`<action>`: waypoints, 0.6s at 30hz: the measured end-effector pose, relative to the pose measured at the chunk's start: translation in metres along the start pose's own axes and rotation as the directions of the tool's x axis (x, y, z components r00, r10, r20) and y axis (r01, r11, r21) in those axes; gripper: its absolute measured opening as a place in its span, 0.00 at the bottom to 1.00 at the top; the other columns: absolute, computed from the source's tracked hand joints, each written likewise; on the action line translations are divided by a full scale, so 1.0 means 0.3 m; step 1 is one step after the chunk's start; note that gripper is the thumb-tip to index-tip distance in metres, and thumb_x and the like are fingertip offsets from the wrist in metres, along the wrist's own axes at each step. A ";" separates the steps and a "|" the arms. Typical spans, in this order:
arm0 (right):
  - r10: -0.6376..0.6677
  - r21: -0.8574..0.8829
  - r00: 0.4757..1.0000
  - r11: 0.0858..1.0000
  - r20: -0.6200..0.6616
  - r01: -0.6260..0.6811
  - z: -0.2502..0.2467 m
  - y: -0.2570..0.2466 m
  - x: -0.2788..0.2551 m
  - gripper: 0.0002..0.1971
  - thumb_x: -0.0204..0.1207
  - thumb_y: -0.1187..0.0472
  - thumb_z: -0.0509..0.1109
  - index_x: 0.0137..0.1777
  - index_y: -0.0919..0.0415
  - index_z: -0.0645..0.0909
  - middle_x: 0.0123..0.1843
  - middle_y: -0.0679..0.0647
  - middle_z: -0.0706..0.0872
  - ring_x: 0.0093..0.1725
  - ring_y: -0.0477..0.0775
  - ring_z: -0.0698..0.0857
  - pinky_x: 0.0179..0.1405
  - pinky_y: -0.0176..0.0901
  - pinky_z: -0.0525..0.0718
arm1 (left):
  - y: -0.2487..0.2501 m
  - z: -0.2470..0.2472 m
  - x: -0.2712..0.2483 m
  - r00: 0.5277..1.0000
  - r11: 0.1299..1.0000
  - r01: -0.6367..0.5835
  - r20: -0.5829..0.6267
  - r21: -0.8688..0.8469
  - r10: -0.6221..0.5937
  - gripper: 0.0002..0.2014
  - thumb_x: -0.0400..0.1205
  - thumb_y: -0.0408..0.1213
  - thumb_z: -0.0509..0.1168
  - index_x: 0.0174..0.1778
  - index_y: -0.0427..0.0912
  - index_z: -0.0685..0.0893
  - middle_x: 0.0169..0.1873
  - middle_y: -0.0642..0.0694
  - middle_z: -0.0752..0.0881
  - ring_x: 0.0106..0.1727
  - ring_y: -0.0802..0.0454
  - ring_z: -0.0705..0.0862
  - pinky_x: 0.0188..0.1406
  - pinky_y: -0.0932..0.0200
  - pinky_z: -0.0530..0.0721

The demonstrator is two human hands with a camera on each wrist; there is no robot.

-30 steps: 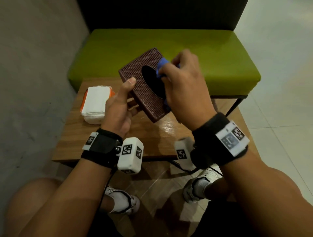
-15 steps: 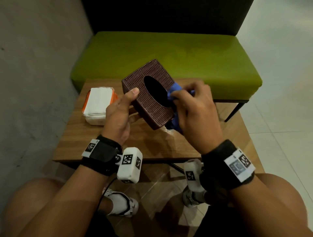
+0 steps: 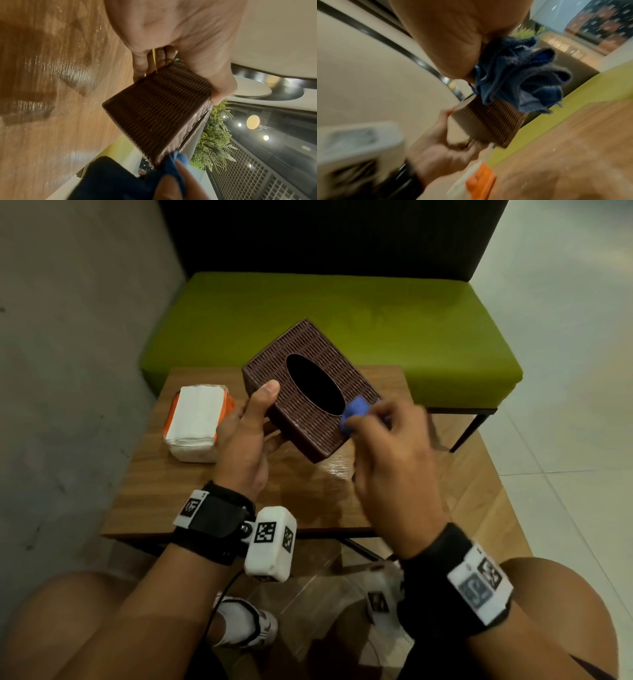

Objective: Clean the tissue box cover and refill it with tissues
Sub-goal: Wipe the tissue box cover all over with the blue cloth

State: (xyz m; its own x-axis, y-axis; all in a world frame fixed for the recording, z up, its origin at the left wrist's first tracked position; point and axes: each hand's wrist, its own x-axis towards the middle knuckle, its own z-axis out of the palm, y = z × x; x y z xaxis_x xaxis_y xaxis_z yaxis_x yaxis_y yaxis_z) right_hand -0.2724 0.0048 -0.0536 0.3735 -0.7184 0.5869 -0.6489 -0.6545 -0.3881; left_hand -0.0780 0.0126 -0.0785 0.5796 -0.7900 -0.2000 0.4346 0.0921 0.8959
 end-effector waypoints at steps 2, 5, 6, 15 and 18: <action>-0.131 -0.009 0.981 0.991 0.146 0.133 0.003 -0.054 -0.052 0.05 0.84 0.69 0.73 0.56 0.65 0.88 0.59 0.60 0.82 0.55 0.56 0.77 0.47 0.47 0.78 | -0.003 0.009 -0.002 1.000 1.000 0.019 0.018 0.004 -0.020 0.05 0.87 0.41 0.75 0.56 0.45 0.91 0.49 0.44 0.95 0.54 0.45 0.94 0.55 0.43 0.94; -0.216 0.020 0.953 0.976 0.214 0.217 0.009 -0.055 -0.007 0.06 0.82 0.70 0.73 0.56 0.63 0.87 0.58 0.59 0.81 0.55 0.58 0.76 0.44 0.52 0.79 | -0.032 0.006 -0.018 0.996 0.998 0.050 0.077 0.030 -0.052 0.03 0.88 0.40 0.74 0.50 0.46 0.92 0.46 0.46 0.95 0.52 0.46 0.94 0.48 0.49 0.93; -0.213 0.025 0.954 0.977 0.209 0.212 0.016 -0.057 0.028 0.06 0.82 0.68 0.73 0.57 0.63 0.87 0.58 0.60 0.82 0.56 0.59 0.76 0.44 0.52 0.79 | -0.046 0.006 -0.023 0.993 0.997 0.064 0.093 0.044 -0.067 0.05 0.88 0.41 0.74 0.53 0.44 0.93 0.49 0.44 0.96 0.54 0.44 0.95 0.49 0.48 0.93; -0.166 -0.023 0.944 0.984 0.285 0.179 -0.016 -0.045 -0.019 0.08 0.80 0.71 0.70 0.55 0.64 0.88 0.58 0.59 0.79 0.56 0.56 0.75 0.47 0.43 0.75 | -0.012 -0.021 0.019 1.000 0.998 0.007 0.003 -0.059 -0.007 0.13 0.85 0.43 0.77 0.63 0.44 0.91 0.56 0.41 0.94 0.57 0.44 0.94 0.57 0.42 0.94; -0.089 0.020 0.986 0.996 0.138 0.087 0.005 -0.048 -0.001 0.06 0.83 0.71 0.73 0.56 0.65 0.89 0.56 0.61 0.81 0.55 0.57 0.77 0.47 0.42 0.73 | -0.016 0.000 0.014 0.998 1.000 0.008 0.056 -0.020 -0.007 0.11 0.87 0.43 0.76 0.61 0.43 0.90 0.55 0.41 0.93 0.56 0.44 0.94 0.57 0.42 0.94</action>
State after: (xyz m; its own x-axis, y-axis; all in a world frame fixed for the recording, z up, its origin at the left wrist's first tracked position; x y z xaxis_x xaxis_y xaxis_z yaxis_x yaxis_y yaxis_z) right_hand -0.2622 0.0139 -0.0491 0.5176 -0.6830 0.5154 -0.6004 -0.7191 -0.3499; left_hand -0.0776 0.0089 -0.0837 0.5370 -0.8233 -0.1837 0.4531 0.0978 0.8861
